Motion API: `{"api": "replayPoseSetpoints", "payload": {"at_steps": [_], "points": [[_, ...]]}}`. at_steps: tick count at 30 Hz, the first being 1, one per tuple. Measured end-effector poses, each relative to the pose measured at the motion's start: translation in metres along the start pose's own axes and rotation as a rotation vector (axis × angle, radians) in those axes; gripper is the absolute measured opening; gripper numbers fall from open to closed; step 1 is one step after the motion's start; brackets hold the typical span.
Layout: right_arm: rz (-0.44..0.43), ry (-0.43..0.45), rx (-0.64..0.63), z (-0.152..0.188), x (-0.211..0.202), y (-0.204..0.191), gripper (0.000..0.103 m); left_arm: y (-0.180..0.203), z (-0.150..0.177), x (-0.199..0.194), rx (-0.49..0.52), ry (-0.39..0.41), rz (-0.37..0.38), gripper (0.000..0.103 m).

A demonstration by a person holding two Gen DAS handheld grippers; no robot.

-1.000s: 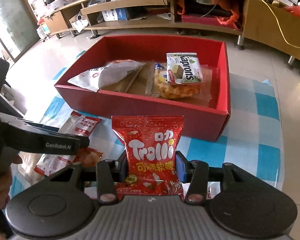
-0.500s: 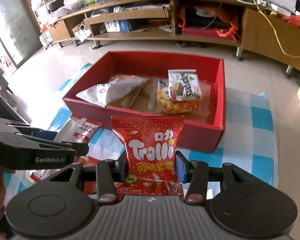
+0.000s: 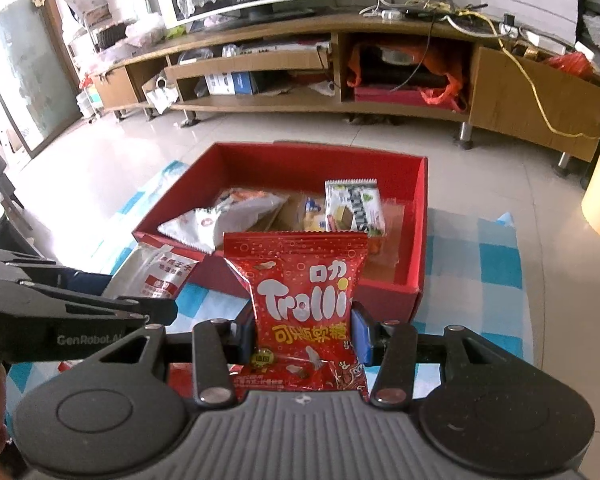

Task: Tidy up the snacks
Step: 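Carry the silver packet and Trolli bag over the red box with both grippers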

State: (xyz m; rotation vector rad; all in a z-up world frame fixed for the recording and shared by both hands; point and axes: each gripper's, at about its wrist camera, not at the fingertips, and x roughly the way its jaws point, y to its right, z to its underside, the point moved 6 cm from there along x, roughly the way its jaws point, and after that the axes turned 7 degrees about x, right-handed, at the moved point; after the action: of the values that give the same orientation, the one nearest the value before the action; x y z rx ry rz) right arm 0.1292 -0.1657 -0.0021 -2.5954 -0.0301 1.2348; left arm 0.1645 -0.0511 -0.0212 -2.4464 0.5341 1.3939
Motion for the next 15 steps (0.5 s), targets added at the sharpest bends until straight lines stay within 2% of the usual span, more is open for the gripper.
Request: {"api": "replayPoseSetpoints", "payload": {"at_steps": [15], "points": [[-0.021, 0.099, 0.044, -0.023, -0.031, 0.003, 0.043, 0.007, -0.018, -0.029, -0.008, 0.101, -0.008, 0.057]]}}
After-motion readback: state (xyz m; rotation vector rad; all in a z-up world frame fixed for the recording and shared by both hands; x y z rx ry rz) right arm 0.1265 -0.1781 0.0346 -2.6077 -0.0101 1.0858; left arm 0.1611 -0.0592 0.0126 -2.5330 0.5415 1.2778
